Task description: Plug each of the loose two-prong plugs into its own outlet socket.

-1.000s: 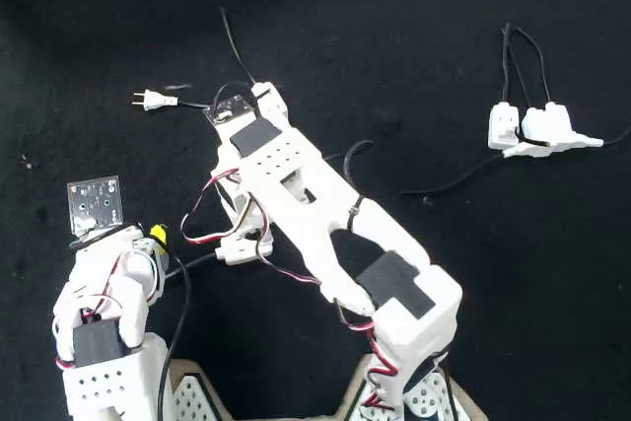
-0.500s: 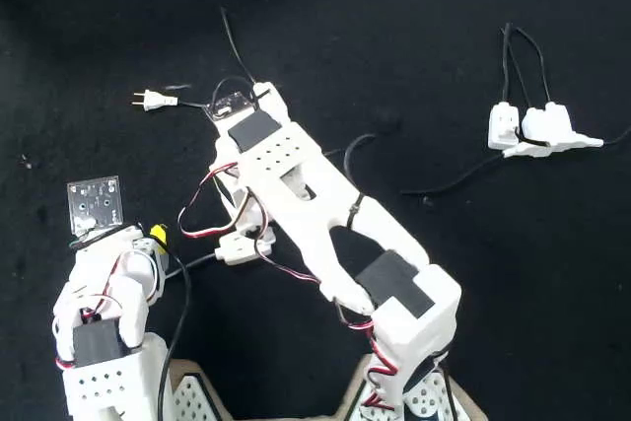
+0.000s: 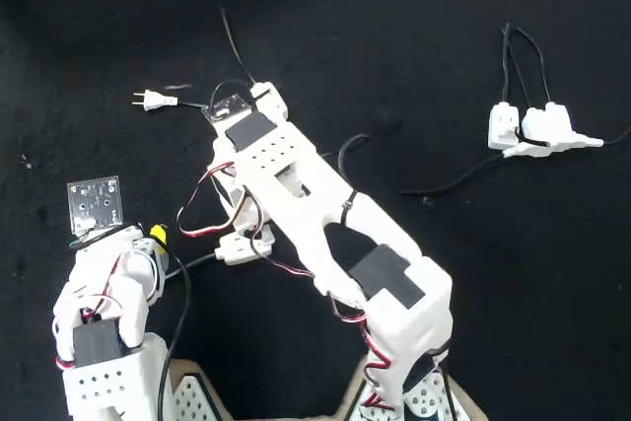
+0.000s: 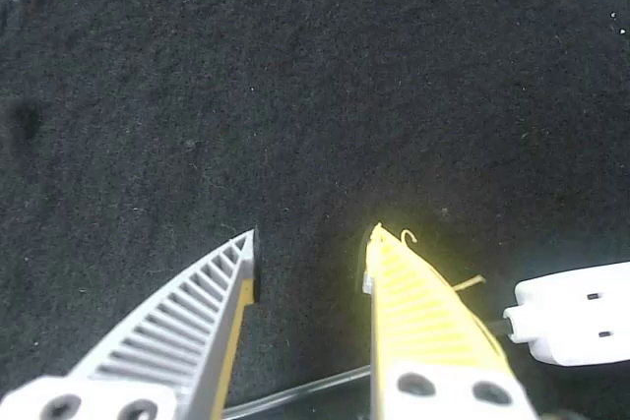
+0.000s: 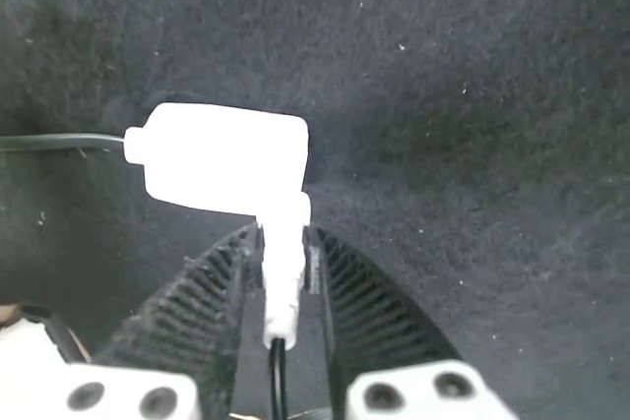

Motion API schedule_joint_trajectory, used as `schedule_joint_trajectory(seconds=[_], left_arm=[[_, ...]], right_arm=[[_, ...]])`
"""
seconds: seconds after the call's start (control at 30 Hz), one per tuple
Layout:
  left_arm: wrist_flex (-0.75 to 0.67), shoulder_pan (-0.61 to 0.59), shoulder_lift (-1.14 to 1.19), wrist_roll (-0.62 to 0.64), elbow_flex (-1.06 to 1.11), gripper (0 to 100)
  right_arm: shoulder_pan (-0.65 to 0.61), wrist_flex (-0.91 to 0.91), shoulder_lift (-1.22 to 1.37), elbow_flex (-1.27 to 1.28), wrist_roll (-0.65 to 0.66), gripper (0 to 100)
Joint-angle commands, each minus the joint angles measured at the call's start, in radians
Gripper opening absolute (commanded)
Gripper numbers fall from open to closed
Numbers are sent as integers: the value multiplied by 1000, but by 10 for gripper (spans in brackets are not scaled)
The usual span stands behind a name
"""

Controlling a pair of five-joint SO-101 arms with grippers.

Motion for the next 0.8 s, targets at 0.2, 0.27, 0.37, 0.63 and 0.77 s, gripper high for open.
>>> schedule_joint_trajectory(seconds=[0.2, 0.27, 0.37, 0.63, 0.77], left_arm=[[-15, -12, -3, 6, -59, 191], [-15, -12, -3, 6, -59, 191], [-15, -12, -3, 6, -59, 191], [-15, -12, -3, 6, -59, 191], [-15, -12, -3, 6, -59, 191]], right_arm=[[-15, -17, -7, -70, 6, 10], [-15, -12, -7, -68, 6, 10], [-15, -8, -7, -67, 5, 10], [-71, 3, -7, -50, 5, 10], [-66, 3, -7, -48, 5, 10]])
